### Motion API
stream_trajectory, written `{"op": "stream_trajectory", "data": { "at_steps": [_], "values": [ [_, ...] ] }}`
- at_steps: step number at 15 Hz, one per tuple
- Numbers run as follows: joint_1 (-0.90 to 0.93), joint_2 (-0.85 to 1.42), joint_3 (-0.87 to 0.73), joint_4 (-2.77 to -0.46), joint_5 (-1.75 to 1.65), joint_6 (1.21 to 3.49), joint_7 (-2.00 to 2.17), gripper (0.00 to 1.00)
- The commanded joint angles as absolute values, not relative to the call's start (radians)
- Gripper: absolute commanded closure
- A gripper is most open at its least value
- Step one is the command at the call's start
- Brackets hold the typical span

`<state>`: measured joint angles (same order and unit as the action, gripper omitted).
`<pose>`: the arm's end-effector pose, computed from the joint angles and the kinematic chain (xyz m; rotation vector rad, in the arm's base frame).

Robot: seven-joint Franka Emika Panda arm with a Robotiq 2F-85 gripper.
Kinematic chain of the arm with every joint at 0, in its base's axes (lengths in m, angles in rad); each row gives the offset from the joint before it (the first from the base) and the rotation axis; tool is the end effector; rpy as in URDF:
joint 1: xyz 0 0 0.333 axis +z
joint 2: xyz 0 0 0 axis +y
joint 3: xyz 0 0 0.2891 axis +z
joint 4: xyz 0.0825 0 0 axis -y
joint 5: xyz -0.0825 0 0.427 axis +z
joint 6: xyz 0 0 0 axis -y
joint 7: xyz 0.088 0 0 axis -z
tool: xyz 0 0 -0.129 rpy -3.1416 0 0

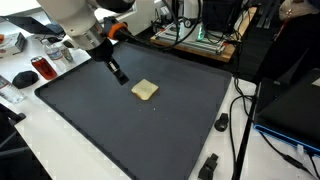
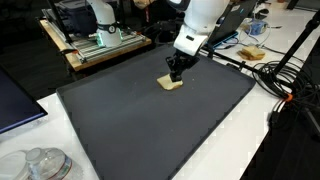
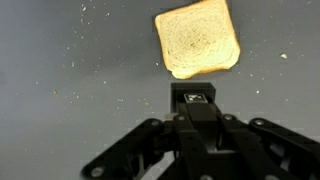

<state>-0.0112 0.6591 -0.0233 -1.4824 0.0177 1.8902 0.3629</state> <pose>0.6990 -0.0209 0.2030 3.0161 -0.6145 -0.3836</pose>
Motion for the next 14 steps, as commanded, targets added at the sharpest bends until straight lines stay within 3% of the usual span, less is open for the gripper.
{"op": "stream_trajectory", "data": {
  "at_steps": [1,14],
  "values": [
    [-0.071,0.712,-0.012,-1.381,0.123,1.773,0.252,0.94],
    [-0.287,0.881,0.031,-1.222,0.404,1.654,-0.058,0.94]
  ]
}}
